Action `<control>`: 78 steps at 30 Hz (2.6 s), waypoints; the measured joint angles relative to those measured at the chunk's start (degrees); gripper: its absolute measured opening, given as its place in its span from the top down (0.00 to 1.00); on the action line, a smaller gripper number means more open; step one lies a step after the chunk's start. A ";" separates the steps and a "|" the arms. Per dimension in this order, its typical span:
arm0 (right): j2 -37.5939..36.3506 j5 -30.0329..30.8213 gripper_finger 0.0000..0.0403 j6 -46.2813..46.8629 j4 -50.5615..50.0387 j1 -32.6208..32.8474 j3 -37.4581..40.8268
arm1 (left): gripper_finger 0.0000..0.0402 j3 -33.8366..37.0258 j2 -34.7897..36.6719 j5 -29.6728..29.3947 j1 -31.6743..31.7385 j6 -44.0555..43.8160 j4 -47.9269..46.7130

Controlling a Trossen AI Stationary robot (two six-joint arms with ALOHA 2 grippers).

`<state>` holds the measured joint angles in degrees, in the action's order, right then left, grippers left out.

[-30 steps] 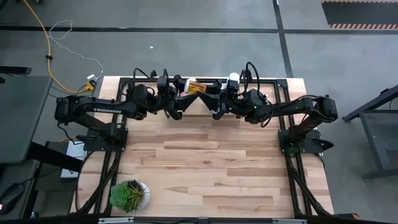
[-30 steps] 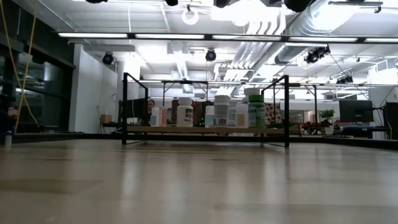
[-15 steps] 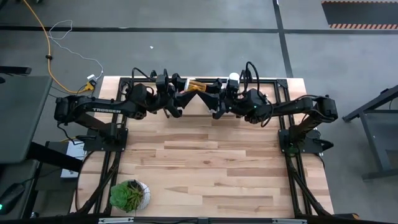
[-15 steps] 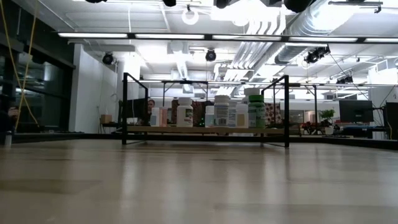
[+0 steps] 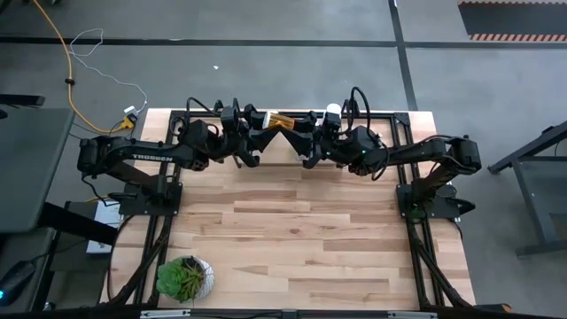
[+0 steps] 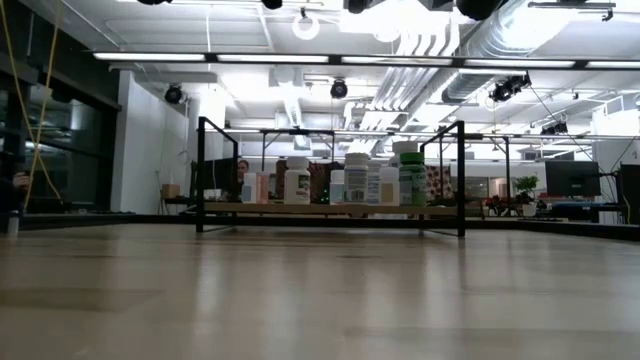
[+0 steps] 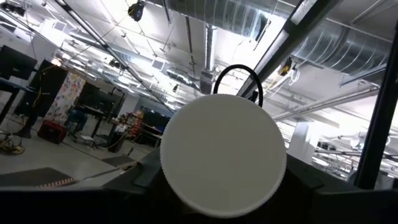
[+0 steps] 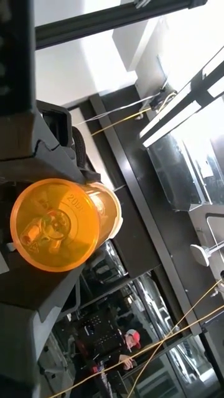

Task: Pick and place medicine bottles onto shelf by color
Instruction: Put the orange pill bottle on the shelf

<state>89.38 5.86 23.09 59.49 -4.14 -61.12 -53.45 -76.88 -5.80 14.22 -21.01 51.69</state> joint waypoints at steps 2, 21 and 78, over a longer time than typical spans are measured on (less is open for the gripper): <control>0.00 -0.01 0.55 0.39 -0.03 -0.01 0.00 | 0.55 0.00 0.00 -0.22 0.00 0.02 0.04; -7.61 -0.38 0.32 0.33 -13.97 -2.66 0.03 | 0.56 0.00 6.94 -1.27 2.41 1.38 -13.47; -18.23 5.02 0.32 -8.13 -42.68 -4.61 0.07 | 0.55 -9.62 -29.15 -36.06 1.88 -29.95 -64.64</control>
<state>71.16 10.87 14.96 16.82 -8.75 -61.06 -63.07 -106.03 -41.85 16.10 -50.96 -12.95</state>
